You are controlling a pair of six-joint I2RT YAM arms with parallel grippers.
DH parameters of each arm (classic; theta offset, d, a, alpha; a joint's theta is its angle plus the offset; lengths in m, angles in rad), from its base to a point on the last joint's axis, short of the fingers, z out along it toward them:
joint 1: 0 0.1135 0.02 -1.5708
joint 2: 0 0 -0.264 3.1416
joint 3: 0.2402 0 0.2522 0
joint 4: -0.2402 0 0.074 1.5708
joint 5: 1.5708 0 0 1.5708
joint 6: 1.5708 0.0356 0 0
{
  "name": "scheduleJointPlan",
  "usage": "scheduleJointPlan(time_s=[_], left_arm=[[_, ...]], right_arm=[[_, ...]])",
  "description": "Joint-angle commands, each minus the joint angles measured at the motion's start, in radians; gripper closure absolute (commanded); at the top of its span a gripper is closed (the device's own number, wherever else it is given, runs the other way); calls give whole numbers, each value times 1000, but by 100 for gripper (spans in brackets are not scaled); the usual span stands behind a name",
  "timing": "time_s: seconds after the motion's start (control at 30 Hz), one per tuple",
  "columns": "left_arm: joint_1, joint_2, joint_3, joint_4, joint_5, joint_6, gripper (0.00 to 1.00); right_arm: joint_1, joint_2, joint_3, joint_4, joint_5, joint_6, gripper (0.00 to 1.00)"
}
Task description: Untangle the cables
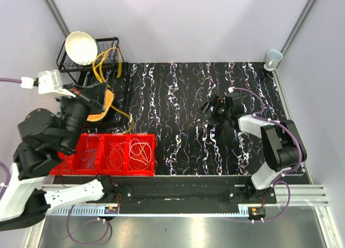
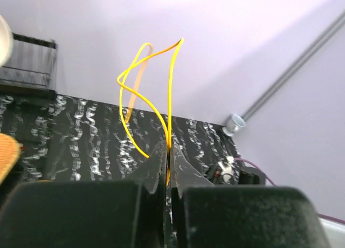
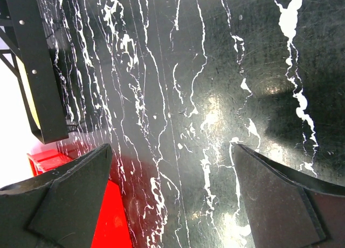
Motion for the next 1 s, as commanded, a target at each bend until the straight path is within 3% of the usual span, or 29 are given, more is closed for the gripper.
scheduleJointPlan(time_s=[0.0, 0.23, 0.63, 0.97], left_arm=[[2, -12, 64, -94, -83, 101, 100], [2, -87, 17, -140, -160, 81, 100], [2, -233, -244, -298, -189, -121, 100], [0, -233, -264, -392, -210, -206, 100]], right_arm=[[-6, 13, 17, 49, -16, 7, 0], [-6, 24, 20, 52, -23, 9, 0], [-6, 50, 29, 60, -42, 16, 0], [-6, 64, 32, 67, -60, 25, 0]])
